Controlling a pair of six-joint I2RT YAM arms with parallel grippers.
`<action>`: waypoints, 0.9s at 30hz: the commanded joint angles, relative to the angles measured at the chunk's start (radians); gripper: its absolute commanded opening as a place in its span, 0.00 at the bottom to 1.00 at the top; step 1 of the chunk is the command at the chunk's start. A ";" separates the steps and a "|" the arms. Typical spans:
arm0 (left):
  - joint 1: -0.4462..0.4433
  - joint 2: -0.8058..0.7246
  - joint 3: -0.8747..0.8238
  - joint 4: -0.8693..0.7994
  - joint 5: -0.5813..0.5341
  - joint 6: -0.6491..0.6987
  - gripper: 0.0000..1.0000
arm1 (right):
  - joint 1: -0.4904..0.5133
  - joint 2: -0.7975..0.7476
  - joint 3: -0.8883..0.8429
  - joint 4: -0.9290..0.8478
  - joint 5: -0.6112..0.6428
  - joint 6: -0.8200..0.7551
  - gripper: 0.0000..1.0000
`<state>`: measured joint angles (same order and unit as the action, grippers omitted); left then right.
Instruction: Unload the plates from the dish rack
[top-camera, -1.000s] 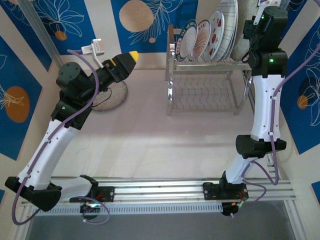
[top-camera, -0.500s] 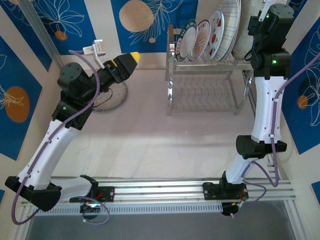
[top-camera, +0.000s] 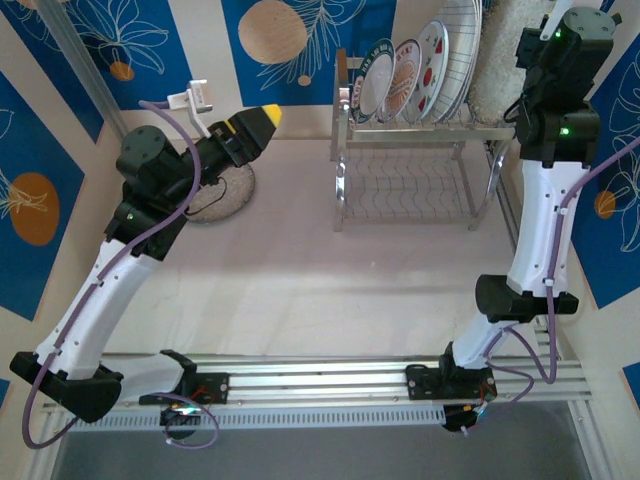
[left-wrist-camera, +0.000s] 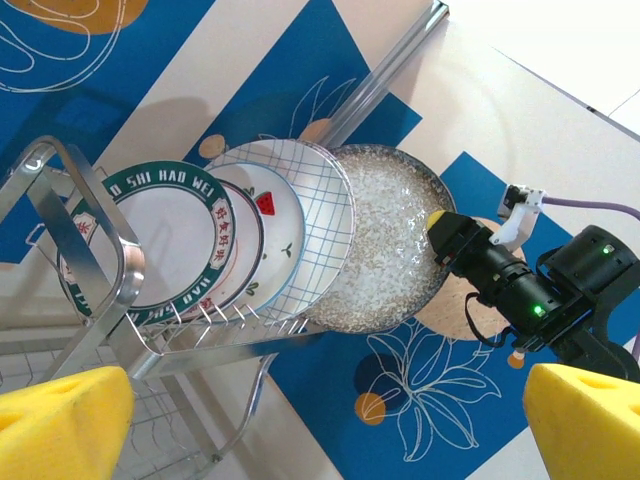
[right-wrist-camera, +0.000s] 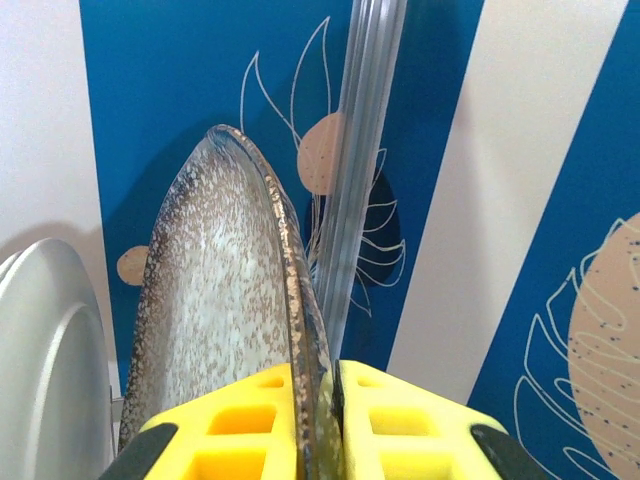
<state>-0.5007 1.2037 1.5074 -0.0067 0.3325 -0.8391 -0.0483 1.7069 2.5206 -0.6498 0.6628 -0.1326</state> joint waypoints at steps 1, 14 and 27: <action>-0.016 -0.010 -0.003 0.040 -0.006 -0.008 1.00 | -0.021 -0.093 0.076 0.206 0.040 0.000 0.00; -0.028 0.001 -0.006 0.056 -0.004 -0.012 1.00 | -0.034 -0.122 0.081 0.167 0.047 0.014 0.00; -0.047 0.023 -0.004 0.063 0.020 -0.034 1.00 | -0.039 -0.200 0.033 0.102 0.049 0.054 0.00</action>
<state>-0.5316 1.2255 1.5059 0.0196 0.3332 -0.8585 -0.0792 1.6058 2.5278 -0.7559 0.6811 -0.1257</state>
